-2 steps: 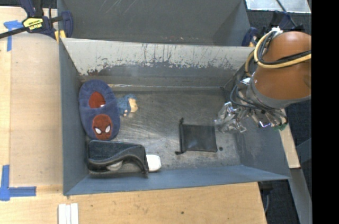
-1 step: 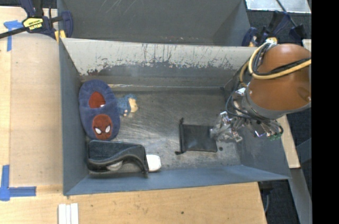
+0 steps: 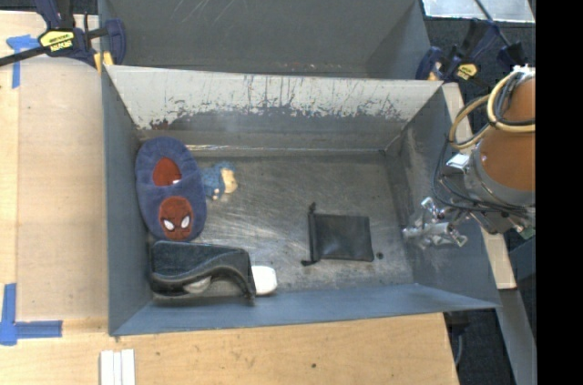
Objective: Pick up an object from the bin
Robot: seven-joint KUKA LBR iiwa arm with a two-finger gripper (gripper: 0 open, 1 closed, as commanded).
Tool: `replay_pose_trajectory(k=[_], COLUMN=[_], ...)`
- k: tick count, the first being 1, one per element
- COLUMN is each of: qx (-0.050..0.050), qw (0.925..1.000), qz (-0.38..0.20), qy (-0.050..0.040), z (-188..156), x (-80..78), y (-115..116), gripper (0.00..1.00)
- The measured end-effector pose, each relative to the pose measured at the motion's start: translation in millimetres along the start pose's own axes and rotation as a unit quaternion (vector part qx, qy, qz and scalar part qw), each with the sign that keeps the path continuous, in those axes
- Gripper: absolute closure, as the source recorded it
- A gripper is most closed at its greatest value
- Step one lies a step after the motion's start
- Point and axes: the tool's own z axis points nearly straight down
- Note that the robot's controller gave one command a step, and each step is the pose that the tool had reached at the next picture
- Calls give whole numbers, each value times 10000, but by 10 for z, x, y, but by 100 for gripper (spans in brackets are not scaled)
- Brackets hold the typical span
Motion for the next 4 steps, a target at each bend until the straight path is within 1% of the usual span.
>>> replay_pose_trajectory(k=[1, 2, 3, 4], qx=[-4, -5, -12, -31], qw=[9887, 9811, 9901, 9999], qz=[1497, 1933, 1403, 135], qy=[-13, -1, 19, 13], z=[150, 152, 225, 248], x=[-917, -806, -434, -422], y=[-361, -465, -449, 616], gripper=[100, 100, 100, 100])
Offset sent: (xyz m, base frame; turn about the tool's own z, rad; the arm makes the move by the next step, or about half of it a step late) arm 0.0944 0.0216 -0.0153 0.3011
